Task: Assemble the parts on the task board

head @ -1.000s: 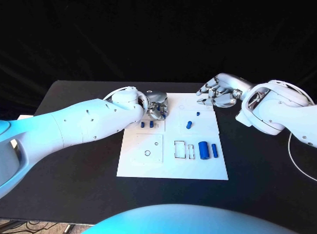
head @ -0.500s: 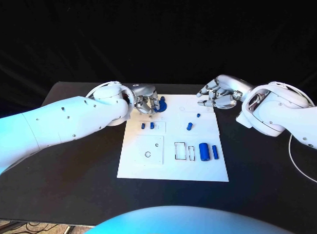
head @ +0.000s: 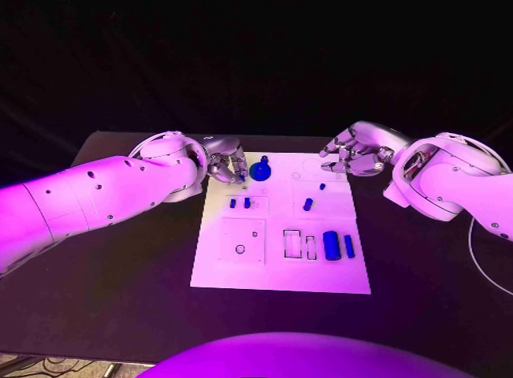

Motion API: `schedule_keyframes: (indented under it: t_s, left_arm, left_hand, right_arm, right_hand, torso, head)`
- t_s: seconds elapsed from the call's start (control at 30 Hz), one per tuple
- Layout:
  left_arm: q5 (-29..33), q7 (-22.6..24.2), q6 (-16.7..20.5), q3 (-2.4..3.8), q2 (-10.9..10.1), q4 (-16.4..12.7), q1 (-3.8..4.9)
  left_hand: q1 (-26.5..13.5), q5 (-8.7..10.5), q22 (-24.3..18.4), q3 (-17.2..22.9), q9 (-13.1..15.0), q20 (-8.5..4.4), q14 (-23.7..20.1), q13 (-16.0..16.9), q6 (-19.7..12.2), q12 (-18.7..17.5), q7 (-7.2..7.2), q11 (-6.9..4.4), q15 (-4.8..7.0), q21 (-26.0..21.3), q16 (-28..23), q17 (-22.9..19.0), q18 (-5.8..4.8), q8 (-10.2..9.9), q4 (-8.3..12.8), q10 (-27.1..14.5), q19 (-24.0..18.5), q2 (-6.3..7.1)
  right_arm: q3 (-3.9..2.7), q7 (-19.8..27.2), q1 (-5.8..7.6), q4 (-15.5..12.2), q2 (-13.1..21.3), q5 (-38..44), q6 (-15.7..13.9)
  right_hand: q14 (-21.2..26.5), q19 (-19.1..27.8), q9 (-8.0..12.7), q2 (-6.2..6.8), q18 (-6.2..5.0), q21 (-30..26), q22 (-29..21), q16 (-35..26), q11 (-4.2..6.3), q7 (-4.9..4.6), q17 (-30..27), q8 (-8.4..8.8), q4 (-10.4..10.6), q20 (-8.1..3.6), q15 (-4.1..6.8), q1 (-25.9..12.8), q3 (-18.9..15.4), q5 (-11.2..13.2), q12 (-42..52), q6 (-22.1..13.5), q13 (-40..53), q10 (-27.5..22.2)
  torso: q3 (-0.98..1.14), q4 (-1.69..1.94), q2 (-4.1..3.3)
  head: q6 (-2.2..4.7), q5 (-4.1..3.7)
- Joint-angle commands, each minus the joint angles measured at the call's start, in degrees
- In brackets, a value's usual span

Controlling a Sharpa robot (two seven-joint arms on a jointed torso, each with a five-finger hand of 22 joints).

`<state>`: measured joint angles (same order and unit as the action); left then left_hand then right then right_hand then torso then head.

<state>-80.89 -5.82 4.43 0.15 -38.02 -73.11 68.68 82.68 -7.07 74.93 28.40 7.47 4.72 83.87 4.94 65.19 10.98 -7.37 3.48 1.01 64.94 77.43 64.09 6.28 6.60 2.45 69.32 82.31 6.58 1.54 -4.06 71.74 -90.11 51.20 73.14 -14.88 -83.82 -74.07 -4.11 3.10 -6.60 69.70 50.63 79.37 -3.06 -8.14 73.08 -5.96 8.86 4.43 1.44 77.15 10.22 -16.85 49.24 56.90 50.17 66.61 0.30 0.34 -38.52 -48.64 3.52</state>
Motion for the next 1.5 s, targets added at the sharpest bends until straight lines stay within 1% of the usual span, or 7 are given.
schedule_keyframes:
  t_s: [0.03, 0.2, 0.4, 0.5, 0.97, 1.5]
  left_arm:
    - [0.87, -0.11, -1.67, -0.02, 0.31, 0.16, -0.09]
    - [0.88, -0.12, -2.12, -0.1, 0.54, 0.37, -0.2]
    - [0.85, -0.36, -2.99, -0.25, 0.77, 0.74, -0.25]
    - [0.7, -0.44, -3.28, -0.33, 0.97, 0.95, -0.28]
    - [-0.09, -0.51, -4.03, -0.6, 2.07, 2.25, -0.58]
    - [-0.68, -0.45, -4.67, -0.7, 2.72, 2.61, -0.65]
  left_hand:
    - [-0.57, -0.18, 0.09, 0.22, 0.09, -0.02, 1.46, 0.05, 0.12, -0.13, -0.46, 0.22, 0.02, 0.2, 0.05, -0.07, -1.17, -0.39, 0.05, 0.06, 0.22, -0.13]
    - [-0.57, -0.18, 0.09, 0.22, 0.09, -0.02, 1.46, 0.05, 0.12, -0.13, -0.46, 0.22, 0.02, 0.2, 0.05, -0.07, -1.17, -0.39, 0.05, 0.06, 0.22, -0.13]
    - [-0.64, -0.17, 0.08, 0.29, 0.08, 0.0, 1.45, 0.07, 0.17, -0.2, -0.44, 0.21, 0.02, 0.17, 0.04, -0.12, -1.17, -0.42, 0.09, 0.13, 0.19, -0.12]
    - [-0.65, -0.18, 0.07, 0.31, 0.08, 0.0, 1.46, 0.07, 0.19, -0.22, -0.43, 0.21, 0.02, 0.14, 0.07, -0.07, -1.16, -0.43, 0.11, 0.15, 0.18, -0.12]
    - [-0.69, -0.18, 0.02, 0.4, 0.06, 0.01, 1.5, 0.09, 0.24, -0.3, -0.41, 0.2, 0.02, 0.01, 0.19, 0.15, -1.13, -0.46, 0.18, 0.24, 0.12, -0.13]
    - [-0.84, -0.15, 0.05, 0.45, 0.02, 0.03, 1.52, 0.11, 0.23, -0.47, -0.41, 0.22, 0.01, 0.0, 0.22, 0.15, -1.12, -0.55, 0.26, 0.24, 0.09, -0.03]
  right_arm:
    - [0.0, 0.44, -0.07, 0.02, -0.05, 0.2, 0.59]
    - [0.0, 0.45, -0.09, 0.02, -0.06, 0.19, 0.59]
    - [0.0, 0.44, -0.1, -0.03, -0.04, 0.19, 0.59]
    - [0.0, 0.43, -0.1, -0.05, -0.03, 0.19, 0.58]
    - [0.0, 0.47, -0.1, -0.06, -0.04, 0.19, 0.59]
    - [0.0, 0.48, -0.1, -0.04, -0.09, 0.19, 0.64]
  right_hand:
    - [-2.79, 0.44, 0.06, -0.05, -0.6, -0.2, -0.08, -0.35, 0.11, -0.08, 0.01, -0.19, 0.18, 0.03, 0.05, 0.58, 0.26, -0.24, 0.12, -0.43, 0.02, 0.42]
    - [-2.79, 0.44, 0.06, -0.05, -0.6, -0.2, -0.08, -0.35, 0.11, -0.08, 0.01, -0.19, 0.18, 0.03, 0.05, 0.58, 0.26, -0.24, 0.12, -0.43, 0.02, 0.42]
    - [-2.79, 0.44, 0.06, -0.05, -0.6, -0.2, -0.08, -0.35, 0.11, -0.08, 0.01, -0.19, 0.18, 0.03, 0.05, 0.58, 0.26, -0.24, 0.12, -0.43, 0.02, 0.42]
    - [-2.79, 0.44, 0.06, -0.05, -0.6, -0.2, -0.08, -0.35, 0.11, -0.08, 0.01, -0.19, 0.18, 0.03, 0.05, 0.58, 0.26, -0.24, 0.12, -0.43, 0.02, 0.42]
    - [-2.79, 0.44, 0.06, -0.05, -0.6, -0.2, -0.08, -0.35, 0.11, -0.08, 0.01, -0.19, 0.18, 0.03, 0.05, 0.58, 0.26, -0.24, 0.12, -0.43, 0.02, 0.42]
    - [-2.79, 0.44, 0.06, -0.05, -0.6, -0.2, -0.08, -0.35, 0.11, -0.08, 0.01, -0.19, 0.18, 0.03, 0.05, 0.58, 0.26, -0.24, 0.12, -0.43, 0.02, 0.42]
  torso:
    - [0.04, -0.05, -0.05]
    - [0.07, 0.0, 0.0]
    - [0.1, -0.01, -0.01]
    - [0.06, -0.03, -0.01]
    - [0.03, -0.01, -0.02]
    - [0.05, -0.03, 0.03]
  head:
    - [-0.16, 0.01]
    - [-0.23, -0.08]
    - [-0.28, 0.0]
    - [-0.26, -0.01]
    - [-0.4, -0.04]
    - [-0.62, -0.03]
